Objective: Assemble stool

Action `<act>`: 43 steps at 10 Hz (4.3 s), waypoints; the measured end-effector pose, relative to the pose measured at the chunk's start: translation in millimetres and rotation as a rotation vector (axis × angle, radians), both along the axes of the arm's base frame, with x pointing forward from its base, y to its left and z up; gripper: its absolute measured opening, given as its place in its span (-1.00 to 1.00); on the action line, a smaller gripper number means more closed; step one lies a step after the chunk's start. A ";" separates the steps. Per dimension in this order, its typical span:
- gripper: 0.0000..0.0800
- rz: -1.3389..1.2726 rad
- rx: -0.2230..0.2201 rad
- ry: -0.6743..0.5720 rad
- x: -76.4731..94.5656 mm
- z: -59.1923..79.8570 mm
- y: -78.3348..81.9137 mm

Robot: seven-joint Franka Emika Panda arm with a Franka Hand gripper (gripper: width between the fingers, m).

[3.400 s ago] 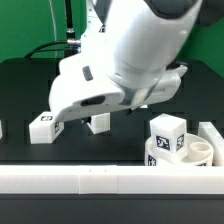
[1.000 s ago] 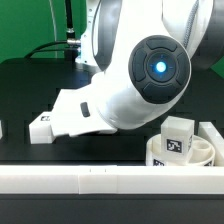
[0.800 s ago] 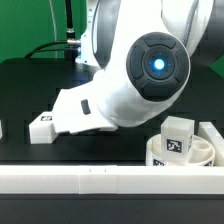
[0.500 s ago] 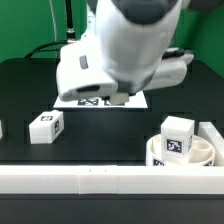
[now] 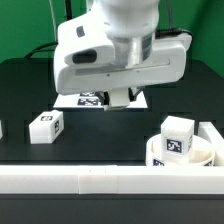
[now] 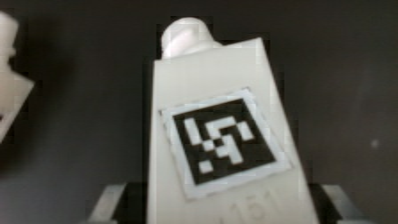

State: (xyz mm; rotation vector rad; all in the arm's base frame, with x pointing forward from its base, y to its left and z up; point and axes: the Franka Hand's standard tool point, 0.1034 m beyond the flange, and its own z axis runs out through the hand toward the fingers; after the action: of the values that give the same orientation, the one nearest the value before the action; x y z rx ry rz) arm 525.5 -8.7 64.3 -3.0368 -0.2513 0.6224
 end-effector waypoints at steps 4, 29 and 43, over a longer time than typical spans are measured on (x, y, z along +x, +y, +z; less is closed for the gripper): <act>-0.18 -0.226 0.099 -0.231 36.9 33.0 38.6; -0.18 -0.553 0.150 -0.996 100.2 63.4 104.1; -0.18 -0.545 0.133 -0.954 86.2 30.3 107.5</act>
Offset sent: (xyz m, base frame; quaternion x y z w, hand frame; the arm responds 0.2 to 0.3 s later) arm 0.0553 0.0604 0.0447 0.1054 0.2333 0.0960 0.9619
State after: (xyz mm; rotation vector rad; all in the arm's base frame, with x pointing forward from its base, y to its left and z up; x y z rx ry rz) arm 611.6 98.9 94.6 -2.7980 0.4880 -0.8365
